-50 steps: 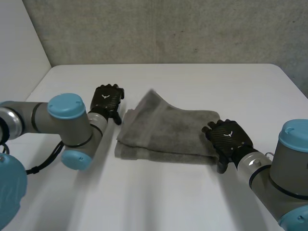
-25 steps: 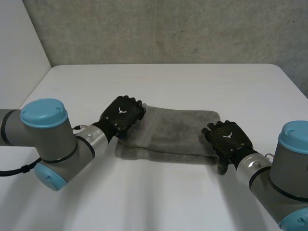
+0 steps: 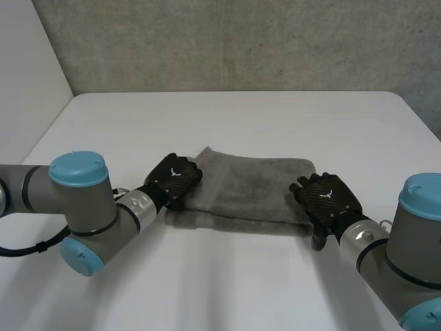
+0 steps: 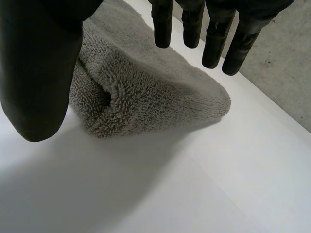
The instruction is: Fold the towel.
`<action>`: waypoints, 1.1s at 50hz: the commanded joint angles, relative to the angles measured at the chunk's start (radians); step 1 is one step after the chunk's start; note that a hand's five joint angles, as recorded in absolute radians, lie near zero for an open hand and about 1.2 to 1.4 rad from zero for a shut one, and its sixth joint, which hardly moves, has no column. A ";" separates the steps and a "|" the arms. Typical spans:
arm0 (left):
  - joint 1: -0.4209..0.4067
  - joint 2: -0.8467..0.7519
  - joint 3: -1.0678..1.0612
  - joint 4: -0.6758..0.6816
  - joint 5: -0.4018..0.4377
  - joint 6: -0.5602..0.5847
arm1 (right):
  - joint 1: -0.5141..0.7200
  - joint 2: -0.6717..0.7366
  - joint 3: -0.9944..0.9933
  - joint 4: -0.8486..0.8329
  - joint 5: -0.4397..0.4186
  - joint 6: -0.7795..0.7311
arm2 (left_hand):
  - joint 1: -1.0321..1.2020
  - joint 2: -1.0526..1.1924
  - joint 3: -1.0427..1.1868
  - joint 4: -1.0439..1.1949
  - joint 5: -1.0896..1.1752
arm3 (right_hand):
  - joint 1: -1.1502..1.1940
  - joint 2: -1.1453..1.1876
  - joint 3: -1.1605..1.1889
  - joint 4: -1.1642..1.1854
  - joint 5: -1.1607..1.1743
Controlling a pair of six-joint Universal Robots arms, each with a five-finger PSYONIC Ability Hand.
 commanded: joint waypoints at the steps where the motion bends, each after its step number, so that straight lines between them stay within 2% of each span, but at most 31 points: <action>1: 0.000 0.007 -0.001 -0.017 0.000 0.000 | 0.000 0.000 0.000 0.000 0.003 -0.001 | 0.501 0.481 0.505 0.499 0.511 | -0.055 -0.068 -0.066 -0.081 -0.060; 5: -0.001 0.030 -0.009 -0.040 -0.011 -0.002 | 0.000 -0.003 -0.003 0.000 0.005 0.000 | 0.501 0.481 0.505 0.499 0.511 | -0.055 -0.068 -0.066 -0.081 -0.060; 7: -0.011 0.100 -0.034 -0.078 -0.048 -0.011 | -0.002 -0.005 -0.006 0.000 0.005 0.000 | 0.501 0.481 0.505 0.499 0.511 | -0.055 -0.068 -0.066 -0.081 -0.060; 15: -0.034 0.236 -0.177 -0.085 -0.054 -0.012 | -0.018 -0.049 -0.012 0.008 0.005 0.017 | 0.501 0.481 0.505 0.499 0.511 | -0.055 -0.068 -0.066 -0.081 -0.060; 30: -0.018 0.271 -0.337 -0.071 -0.052 -0.006 | -0.015 -0.056 -0.006 0.014 0.001 0.014 | 0.501 0.481 0.505 0.499 0.511 | -0.055 -0.068 -0.066 -0.081 -0.060; 31: -0.014 0.271 -0.337 -0.060 -0.052 -0.006 | -0.015 -0.051 -0.006 0.017 0.000 0.014 | 0.374 0.353 0.378 0.371 0.383 | -0.048 -0.061 -0.058 -0.074 -0.053; 32: -0.014 0.271 -0.337 -0.060 -0.052 -0.006 | -0.015 -0.051 -0.006 0.017 0.000 0.014 | 0.373 0.352 0.376 0.370 0.382 | -0.048 -0.061 -0.058 -0.074 -0.053; 33: -0.012 0.262 -0.337 -0.048 -0.054 -0.006 | -0.015 -0.046 -0.007 0.020 -0.006 0.016 | 0.146 0.125 0.150 0.143 0.155 | -0.045 -0.058 -0.055 -0.071 -0.050; 34: -0.012 0.262 -0.337 -0.048 -0.054 -0.006 | -0.014 -0.043 -0.006 0.020 -0.011 0.017 | 0.144 0.123 0.147 0.141 0.153 | -0.039 -0.052 -0.050 -0.065 -0.044; 36: -0.012 0.245 -0.332 -0.020 -0.060 -0.002 | -0.014 -0.037 -0.006 0.021 -0.015 0.019 | -0.388 -0.409 -0.385 -0.391 -0.379 | -0.007 -0.020 -0.018 -0.033 -0.012; 42: -0.008 0.237 -0.317 0.000 -0.109 -0.008 | -0.011 -0.020 -0.004 0.018 -0.026 0.042 | -0.543 -0.563 -0.539 -0.546 -0.533 | 0.133 0.121 0.123 0.108 0.129; 51: 0.015 0.279 -0.303 0.006 -0.120 -0.026 | -0.011 0.024 -0.017 0.017 -0.061 0.100 | -0.552 -0.573 -0.548 -0.555 -0.543 | 0.363 0.350 0.353 0.337 0.358; 55: 0.018 0.317 -0.298 0.009 -0.120 -0.064 | -0.012 0.062 -0.030 0.011 -0.097 0.103 | -0.552 -0.573 -0.548 -0.555 -0.543 | 0.635 0.622 0.625 0.609 0.630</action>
